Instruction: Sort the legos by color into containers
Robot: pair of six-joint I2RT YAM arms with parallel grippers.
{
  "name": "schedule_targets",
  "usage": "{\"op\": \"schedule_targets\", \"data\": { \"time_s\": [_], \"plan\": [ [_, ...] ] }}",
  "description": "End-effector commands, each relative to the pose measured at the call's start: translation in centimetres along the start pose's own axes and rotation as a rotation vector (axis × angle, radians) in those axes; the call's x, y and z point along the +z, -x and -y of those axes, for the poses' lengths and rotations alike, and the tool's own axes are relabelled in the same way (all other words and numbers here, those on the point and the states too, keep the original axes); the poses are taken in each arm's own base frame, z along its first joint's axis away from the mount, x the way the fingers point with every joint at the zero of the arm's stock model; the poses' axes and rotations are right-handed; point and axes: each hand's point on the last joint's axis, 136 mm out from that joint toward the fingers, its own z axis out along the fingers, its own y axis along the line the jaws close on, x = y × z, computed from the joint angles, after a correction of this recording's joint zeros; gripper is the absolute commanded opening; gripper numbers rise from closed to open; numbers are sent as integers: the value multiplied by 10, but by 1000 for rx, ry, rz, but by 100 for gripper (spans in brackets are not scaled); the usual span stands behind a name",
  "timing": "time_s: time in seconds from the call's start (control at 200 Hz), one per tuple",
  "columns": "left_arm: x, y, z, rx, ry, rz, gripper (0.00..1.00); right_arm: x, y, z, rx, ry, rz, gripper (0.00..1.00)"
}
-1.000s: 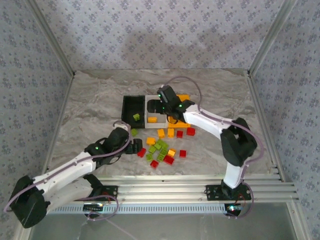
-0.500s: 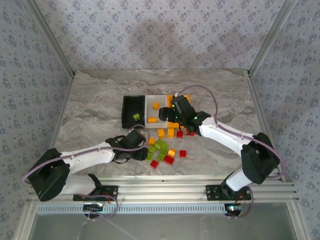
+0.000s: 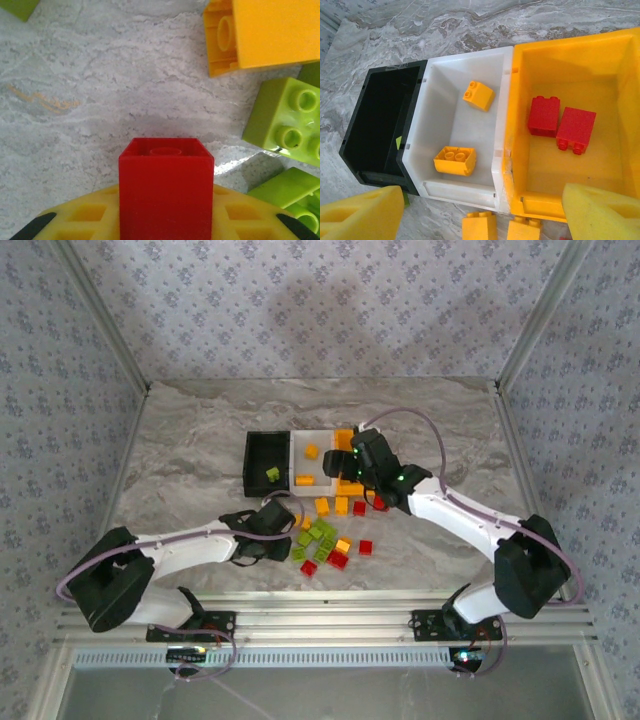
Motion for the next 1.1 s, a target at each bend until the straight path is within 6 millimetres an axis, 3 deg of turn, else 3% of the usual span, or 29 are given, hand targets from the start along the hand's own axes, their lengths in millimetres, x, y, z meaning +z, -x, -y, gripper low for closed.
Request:
{"op": "schedule_targets", "data": {
  "time_s": [0.0,0.165,0.275,0.42,0.535,0.69,0.924,1.094],
  "plan": [
    [-16,17,6,10,-8,54,31,-12,6,10,17,-23,41,84],
    [-51,52,17,27,-38,164,30,-25,-8,33,56,-73,47,84],
    [-75,97,41,53,-80,258,30,-37,-24,57,83,-122,42,84],
    [-81,161,87,93,-155,327,28,-49,-51,91,116,-198,12,84],
    [-69,208,119,127,-172,346,27,-60,-69,112,145,-239,-1,84],
    [-41,255,141,128,-186,333,26,-75,-81,130,176,-264,4,84],
    [7,288,152,127,-150,268,25,-91,-81,139,198,-269,29,85],
    [17,307,154,97,-150,264,31,-97,-79,140,201,-273,38,85]
  ]
}}
